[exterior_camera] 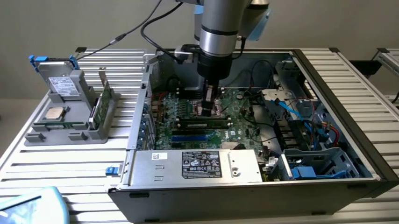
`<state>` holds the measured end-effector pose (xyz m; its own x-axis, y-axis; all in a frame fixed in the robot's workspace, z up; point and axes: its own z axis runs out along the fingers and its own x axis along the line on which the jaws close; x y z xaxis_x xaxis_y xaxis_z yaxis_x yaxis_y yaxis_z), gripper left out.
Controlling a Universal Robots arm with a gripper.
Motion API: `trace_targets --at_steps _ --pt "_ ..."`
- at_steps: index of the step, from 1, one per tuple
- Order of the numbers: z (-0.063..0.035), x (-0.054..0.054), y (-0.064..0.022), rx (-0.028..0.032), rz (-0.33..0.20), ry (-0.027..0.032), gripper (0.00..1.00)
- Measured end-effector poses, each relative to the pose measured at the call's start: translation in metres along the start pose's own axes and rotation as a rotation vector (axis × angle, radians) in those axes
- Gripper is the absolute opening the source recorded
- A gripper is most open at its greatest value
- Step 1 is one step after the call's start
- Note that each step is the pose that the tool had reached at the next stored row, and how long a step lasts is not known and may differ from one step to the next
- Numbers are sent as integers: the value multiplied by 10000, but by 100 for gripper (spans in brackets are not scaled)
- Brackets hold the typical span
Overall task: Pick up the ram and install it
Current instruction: 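Press down the ram until it locks into place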
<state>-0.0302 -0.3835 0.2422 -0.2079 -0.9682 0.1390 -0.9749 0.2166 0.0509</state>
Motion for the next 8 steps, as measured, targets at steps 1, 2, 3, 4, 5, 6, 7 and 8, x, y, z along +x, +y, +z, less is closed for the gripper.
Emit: trace_targets --at_steps 1,2,3,4,5,6,7,8 --pt "2 -1 0 -23 162 -9 10" --pt "4 -1 0 -46 330 -17 10" --pt "6 -1 0 -70 499 -26 10" --pt "8 -1 0 -93 668 -34 10" --pt "11 -1 0 -117 833 -43 10" --pt "12 -2 -1 -140 1001 -51 10" --pt "14 -2 -1 -165 1173 -59 10" --pt "16 -2 -1 -189 1344 -67 10"
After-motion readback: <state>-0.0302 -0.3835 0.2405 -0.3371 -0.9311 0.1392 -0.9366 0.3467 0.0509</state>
